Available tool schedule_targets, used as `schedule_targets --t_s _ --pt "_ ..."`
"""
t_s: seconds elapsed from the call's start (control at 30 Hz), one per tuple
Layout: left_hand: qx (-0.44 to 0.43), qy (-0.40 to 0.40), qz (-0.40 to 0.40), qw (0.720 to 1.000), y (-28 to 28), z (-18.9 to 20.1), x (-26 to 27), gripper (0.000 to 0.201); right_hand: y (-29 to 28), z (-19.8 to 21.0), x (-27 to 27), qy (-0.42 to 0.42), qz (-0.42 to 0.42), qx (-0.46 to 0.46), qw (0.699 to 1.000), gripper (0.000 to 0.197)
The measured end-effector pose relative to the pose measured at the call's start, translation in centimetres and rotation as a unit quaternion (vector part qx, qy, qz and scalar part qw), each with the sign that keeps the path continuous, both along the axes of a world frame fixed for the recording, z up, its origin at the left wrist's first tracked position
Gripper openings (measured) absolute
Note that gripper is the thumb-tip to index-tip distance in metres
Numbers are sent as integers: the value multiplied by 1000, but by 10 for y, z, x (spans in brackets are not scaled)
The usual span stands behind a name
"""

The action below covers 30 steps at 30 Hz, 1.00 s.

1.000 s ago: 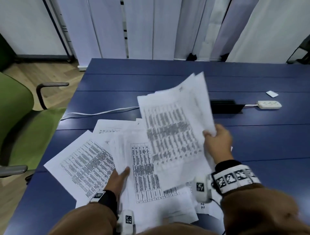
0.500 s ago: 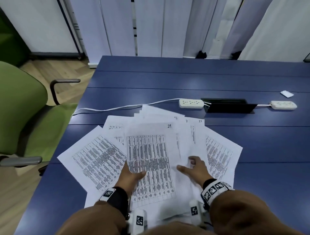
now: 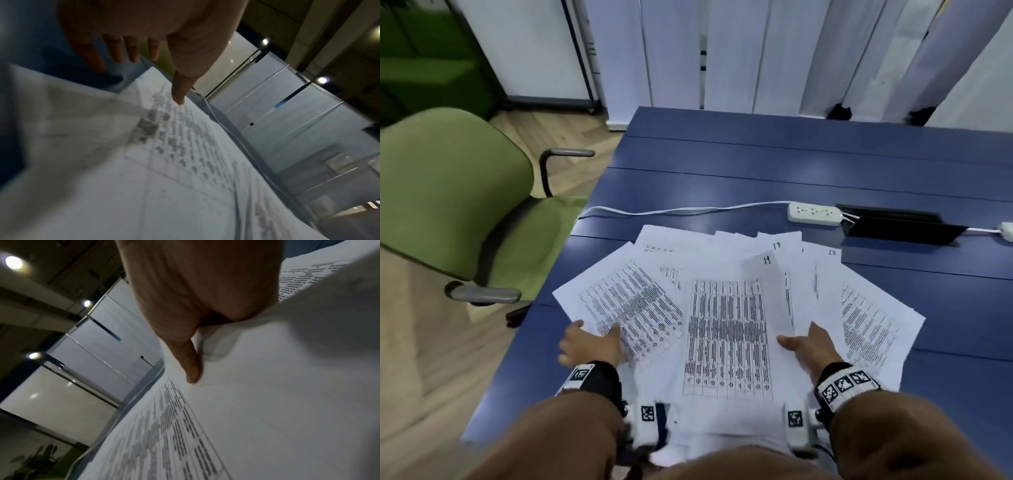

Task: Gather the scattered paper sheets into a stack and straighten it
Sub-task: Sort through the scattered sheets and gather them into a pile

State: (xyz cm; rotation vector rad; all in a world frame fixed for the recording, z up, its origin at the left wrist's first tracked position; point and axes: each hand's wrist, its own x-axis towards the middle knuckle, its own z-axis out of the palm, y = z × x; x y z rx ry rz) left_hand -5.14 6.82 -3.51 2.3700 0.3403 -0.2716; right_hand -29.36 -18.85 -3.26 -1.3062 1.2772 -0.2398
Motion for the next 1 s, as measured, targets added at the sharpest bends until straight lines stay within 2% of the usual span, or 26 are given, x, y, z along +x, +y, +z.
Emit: schedule_targets --t_s 0.07,0.1,0.2,0.3,0.33,0.43,0.47,0.53,0.67,0.73,0.8,0.83,0.9,1.0 --pt "34 49 5 998 13 -5 1 98 5 -4 -1 21 0 -18 1000 82" --pt "28 58 -1 998 14 -6 -2 105 7 -5 -2 21 -1 -18 1000 83" --pt "-48 46 -30 997 6 -20 -10 112 8 -8 -3 30 9 -24 999 89" --pt "-125 81 -23 989 0 -26 -6 115 8 -8 -5 14 8 -17 1000 89" --pt "-95 88 -19 991 0 -24 -6 116 9 -8 -6 10 7 -17 1000 88" --pt "75 81 -26 994 -1 -13 -9 128 10 -10 -8 2 -7 -21 1000 80" --pt "99 76 -33 992 -2 -12 -11 131 11 -7 -9 -1 -13 -23 1000 74" --pt "132 73 -68 986 -7 -12 -14 125 13 -2 -11 -7 -28 -26 999 65" --pt "168 61 -196 964 -12 -17 -8 76 5 -5 -25 -25 -71 -11 997 64" --pt "169 41 -260 950 -9 -17 -4 60 -3 -7 -35 -26 -94 -10 995 60" --pt "158 35 -296 941 -4 -22 2 63 -9 -12 -43 -19 -119 2 993 61" --pt "143 34 -295 944 -2 -23 3 71 -12 -18 -47 -15 -128 11 992 68" --pt "96 34 -235 967 -2 -20 2 94 -17 -31 -53 4 -133 25 991 83" --pt "71 94 -111 987 -8 -12 2 117 -21 -44 -58 32 -116 16 993 85"
